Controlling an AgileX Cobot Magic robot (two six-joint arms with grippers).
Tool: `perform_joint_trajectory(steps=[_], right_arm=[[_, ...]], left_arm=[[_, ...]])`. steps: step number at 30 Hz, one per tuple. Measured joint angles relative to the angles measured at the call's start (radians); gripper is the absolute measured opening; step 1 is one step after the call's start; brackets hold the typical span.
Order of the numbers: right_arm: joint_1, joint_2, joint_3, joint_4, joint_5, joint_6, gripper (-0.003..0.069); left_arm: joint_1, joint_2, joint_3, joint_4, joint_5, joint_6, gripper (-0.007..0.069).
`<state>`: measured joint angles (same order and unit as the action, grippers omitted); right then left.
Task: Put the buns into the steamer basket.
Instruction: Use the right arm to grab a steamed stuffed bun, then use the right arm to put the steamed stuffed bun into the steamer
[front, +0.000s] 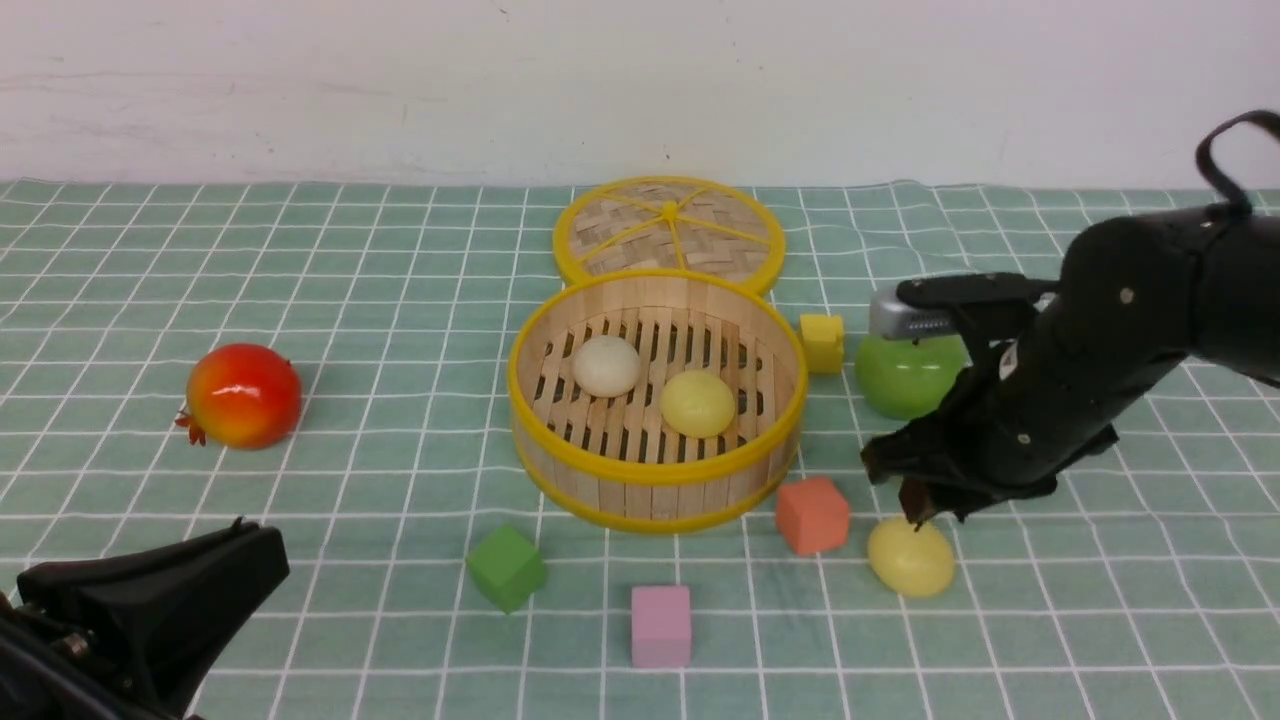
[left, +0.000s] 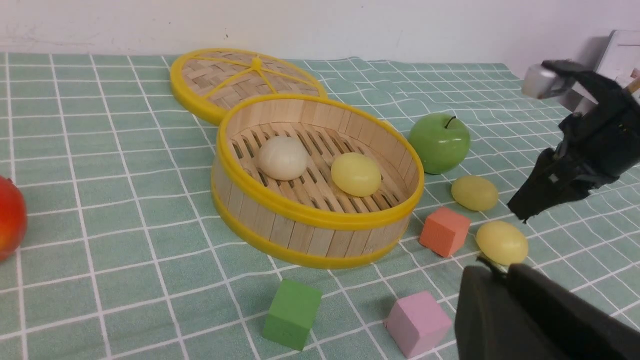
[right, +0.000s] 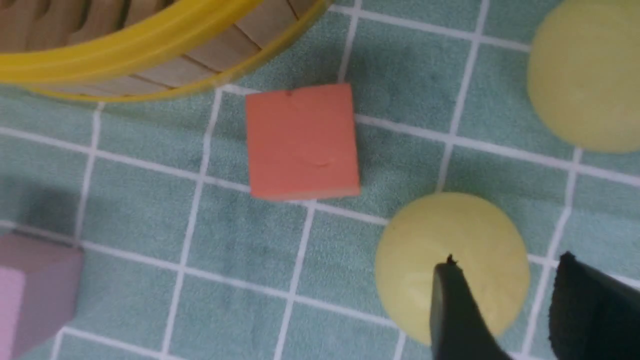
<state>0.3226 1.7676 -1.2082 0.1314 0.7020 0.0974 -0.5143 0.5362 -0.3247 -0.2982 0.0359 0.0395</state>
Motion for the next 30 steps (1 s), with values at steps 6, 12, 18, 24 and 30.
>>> perform_joint_trajectory(steps=[6, 12, 18, 24, 30], right_arm=[[0.000, 0.061, 0.000, -0.008, -0.047, -0.010, 0.0297], [0.000, 0.098, 0.000, -0.005, -0.076, -0.012, 0.0289], [0.000, 0.105, 0.000, -0.005, -0.085, -0.038, 0.0197], [0.000, 0.072, 0.000, -0.010, -0.044, -0.097, 0.0023], [0.000, -0.012, -0.066, 0.021, 0.019, -0.117, 0.0004]], left_arm=[[0.000, 0.000, 0.000, 0.000, 0.001, 0.000, 0.0039], [0.000, 0.000, 0.000, 0.000, 0.003, 0.000, 0.0050], [0.000, 0.000, 0.000, 0.000, 0.003, 0.000, 0.0057], [0.000, 0.000, 0.000, 0.000, 0.003, 0.000, 0.0060], [0.000, 0.000, 0.000, 0.000, 0.003, 0.000, 0.0069]])
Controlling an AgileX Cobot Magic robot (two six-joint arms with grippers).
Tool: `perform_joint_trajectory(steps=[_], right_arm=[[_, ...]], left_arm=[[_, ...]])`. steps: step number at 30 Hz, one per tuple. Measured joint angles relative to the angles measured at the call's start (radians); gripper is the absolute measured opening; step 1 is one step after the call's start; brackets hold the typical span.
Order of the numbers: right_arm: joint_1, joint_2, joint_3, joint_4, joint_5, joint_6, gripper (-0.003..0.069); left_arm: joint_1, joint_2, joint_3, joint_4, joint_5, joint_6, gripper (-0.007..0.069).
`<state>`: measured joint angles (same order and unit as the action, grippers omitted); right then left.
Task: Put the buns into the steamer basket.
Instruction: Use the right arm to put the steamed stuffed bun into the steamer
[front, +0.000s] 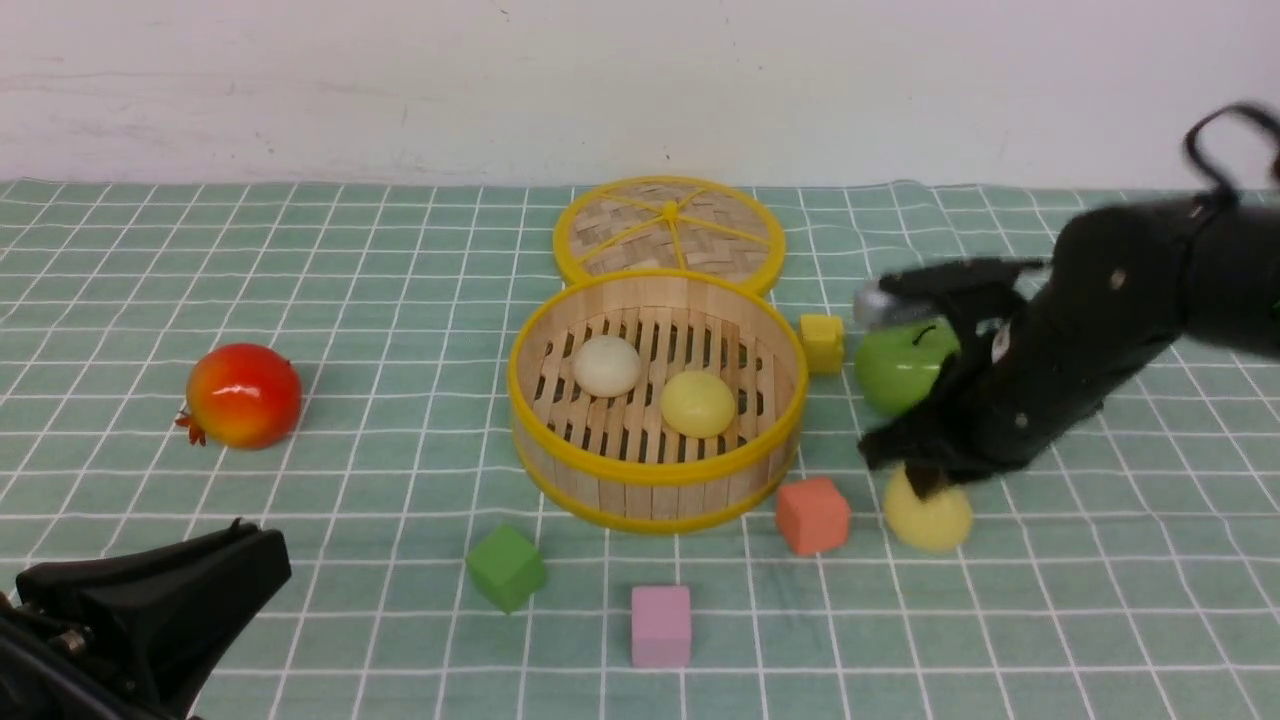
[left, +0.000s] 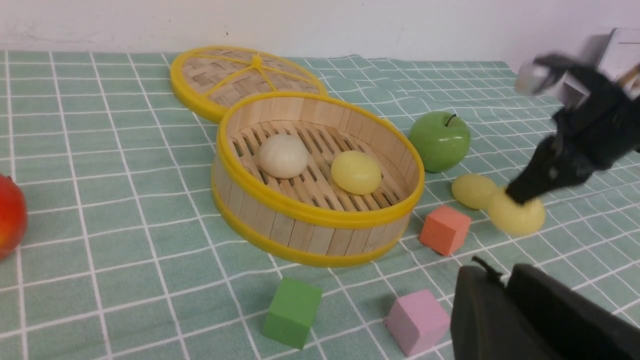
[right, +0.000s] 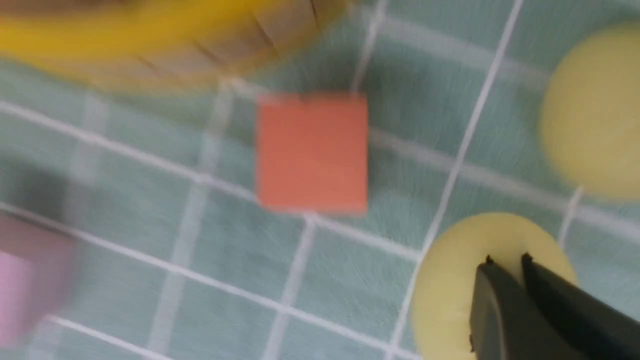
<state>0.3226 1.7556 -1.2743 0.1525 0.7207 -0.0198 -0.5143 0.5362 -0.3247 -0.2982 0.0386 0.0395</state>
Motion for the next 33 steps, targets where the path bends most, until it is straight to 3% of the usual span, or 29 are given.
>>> perform_joint_trajectory(steps=[7, 18, 33], right_arm=[[0.000, 0.053, -0.241, 0.125, -0.067, -0.089, 0.0004], [0.000, 0.442, -0.599, 0.255, -0.091, -0.182, 0.0007], [0.000, 0.551, -0.678, 0.277, -0.165, -0.190, 0.0035]], left_arm=[[0.000, 0.000, 0.000, 0.000, 0.000, 0.000, 0.0071], [0.000, 0.000, 0.000, 0.000, 0.000, 0.000, 0.0081], [0.000, 0.000, 0.000, 0.000, 0.000, 0.000, 0.0092]])
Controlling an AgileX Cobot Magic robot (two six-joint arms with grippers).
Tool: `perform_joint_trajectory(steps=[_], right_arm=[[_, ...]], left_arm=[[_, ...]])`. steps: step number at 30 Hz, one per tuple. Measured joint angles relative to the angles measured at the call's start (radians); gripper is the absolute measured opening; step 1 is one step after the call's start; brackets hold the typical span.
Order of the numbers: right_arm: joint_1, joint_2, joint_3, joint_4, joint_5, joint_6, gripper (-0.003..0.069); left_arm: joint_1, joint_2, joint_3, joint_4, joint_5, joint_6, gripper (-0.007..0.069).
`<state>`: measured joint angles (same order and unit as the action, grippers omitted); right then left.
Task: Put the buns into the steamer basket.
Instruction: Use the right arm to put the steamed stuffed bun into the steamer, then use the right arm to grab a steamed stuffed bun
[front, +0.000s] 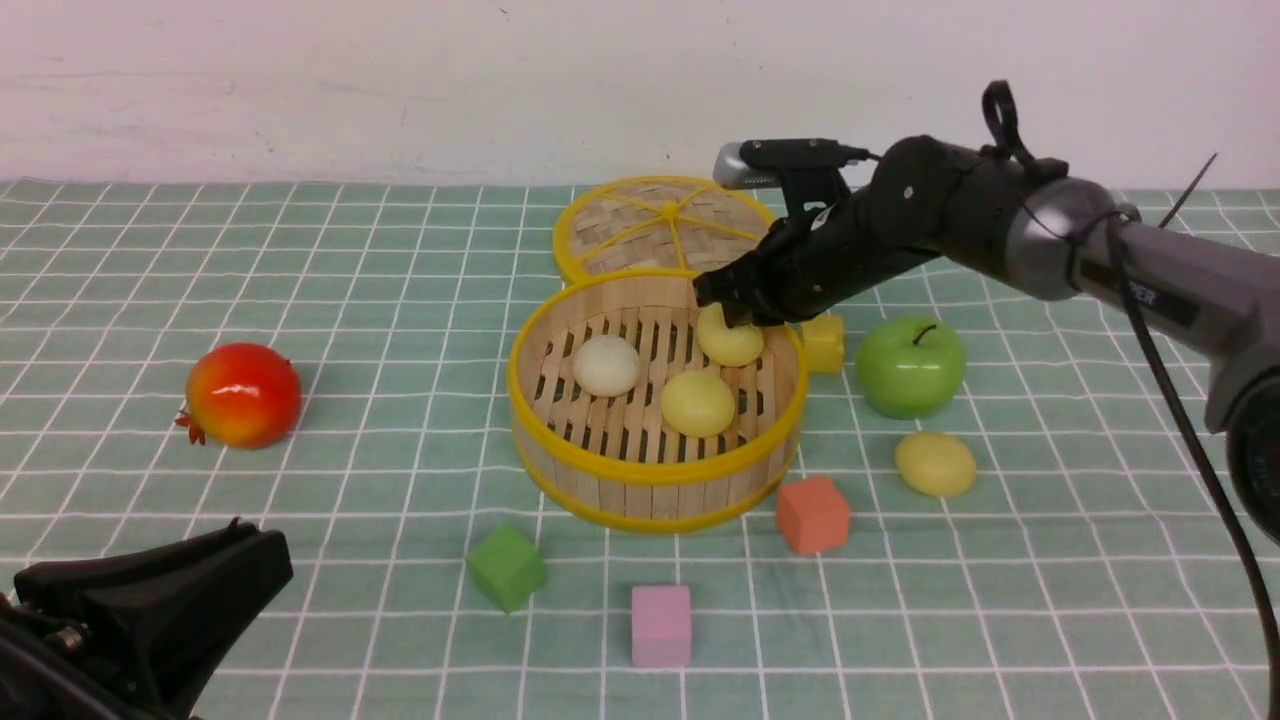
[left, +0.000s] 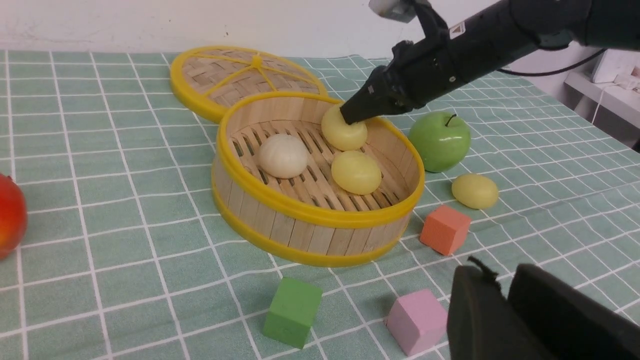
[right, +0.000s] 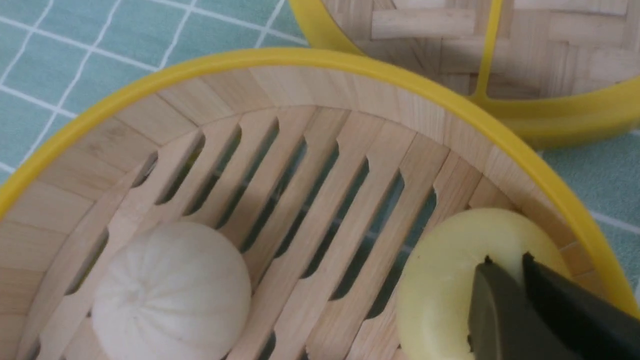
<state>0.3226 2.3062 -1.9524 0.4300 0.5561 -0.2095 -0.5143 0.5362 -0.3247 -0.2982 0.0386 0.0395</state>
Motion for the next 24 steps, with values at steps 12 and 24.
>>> perform_joint_trajectory(steps=[12, 24], right_arm=[[0.000, -0.081, -0.008, 0.002, 0.125, 0.000, 0.0430], [-0.007, -0.421, 0.017, -0.380, 0.655, 0.098, 0.0340]], left_arm=[[0.000, 0.000, 0.000, 0.000, 0.000, 0.000, 0.0092], [0.000, 0.000, 0.000, 0.000, 0.000, 0.000, 0.0092]])
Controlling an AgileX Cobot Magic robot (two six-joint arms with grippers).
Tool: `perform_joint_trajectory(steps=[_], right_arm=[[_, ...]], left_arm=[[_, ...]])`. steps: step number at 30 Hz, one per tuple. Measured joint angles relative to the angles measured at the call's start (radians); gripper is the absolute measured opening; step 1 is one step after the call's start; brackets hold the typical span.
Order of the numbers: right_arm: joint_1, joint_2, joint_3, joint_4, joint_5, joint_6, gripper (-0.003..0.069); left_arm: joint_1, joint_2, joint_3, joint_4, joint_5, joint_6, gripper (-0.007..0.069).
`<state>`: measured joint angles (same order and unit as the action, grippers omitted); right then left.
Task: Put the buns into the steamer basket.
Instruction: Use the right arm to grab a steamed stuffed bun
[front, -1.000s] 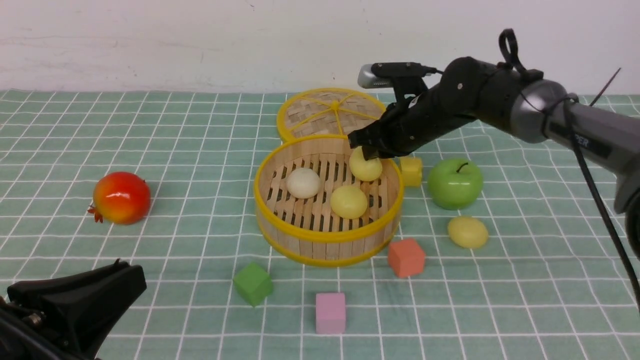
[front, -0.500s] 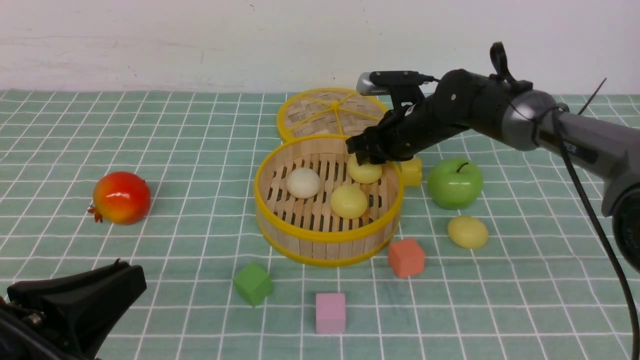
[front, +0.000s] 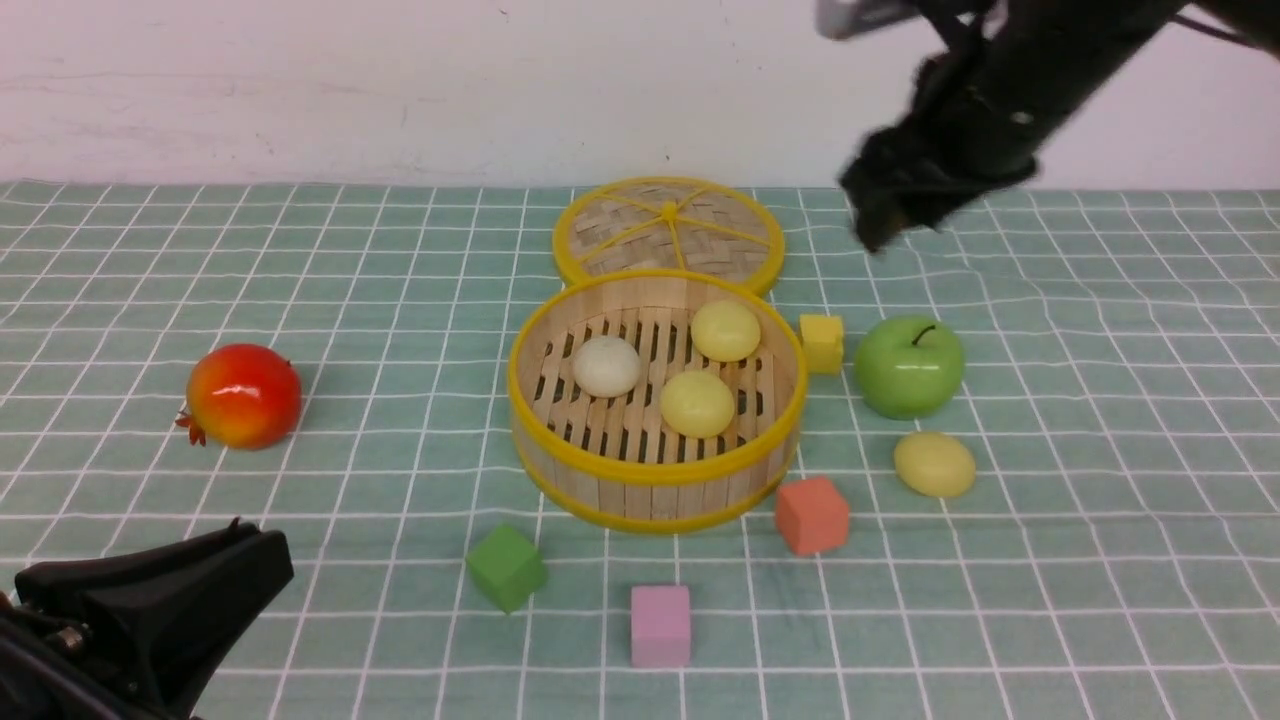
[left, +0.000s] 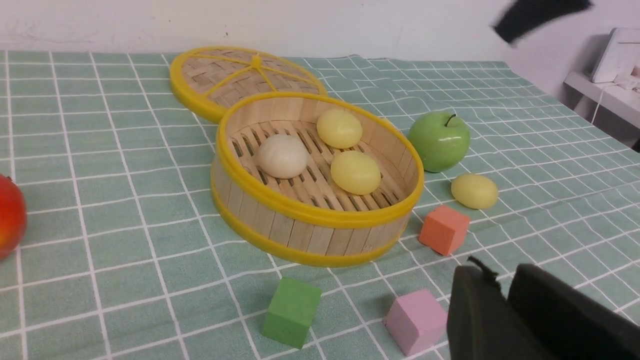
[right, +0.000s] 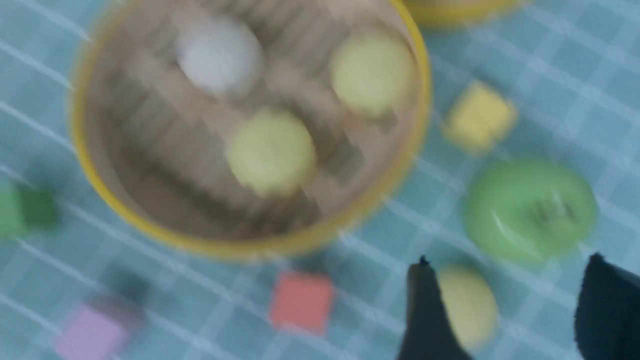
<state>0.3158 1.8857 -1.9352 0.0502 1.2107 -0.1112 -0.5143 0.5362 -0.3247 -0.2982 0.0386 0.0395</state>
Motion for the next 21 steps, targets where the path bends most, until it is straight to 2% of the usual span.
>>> perform_joint_trajectory(steps=[5, 8, 11, 15, 19, 21], right_arm=[[-0.056, 0.001, 0.137, -0.060, 0.023, 0.143, 0.0188], [-0.100, 0.010, 0.263, -0.038, -0.035, 0.178, 0.0154], [-0.112, 0.031, 0.330, 0.012, -0.150, 0.178, 0.0171], [-0.114, 0.079, 0.350, 0.056, -0.256, 0.178, 0.0258], [-0.114, 0.121, 0.352, 0.072, -0.312, 0.178, 0.0328], [-0.114, 0.143, 0.352, 0.072, -0.332, 0.178, 0.0338]], left_arm=[[0.000, 0.000, 0.000, 0.000, 0.000, 0.000, 0.0092], [0.000, 0.000, 0.000, 0.000, 0.000, 0.000, 0.0092], [0.000, 0.000, 0.000, 0.000, 0.001, 0.000, 0.0092], [0.000, 0.000, 0.000, 0.000, 0.001, 0.000, 0.0094], [0.000, 0.000, 0.000, 0.000, 0.001, 0.000, 0.0100], [0.000, 0.000, 0.000, 0.000, 0.001, 0.000, 0.0102]])
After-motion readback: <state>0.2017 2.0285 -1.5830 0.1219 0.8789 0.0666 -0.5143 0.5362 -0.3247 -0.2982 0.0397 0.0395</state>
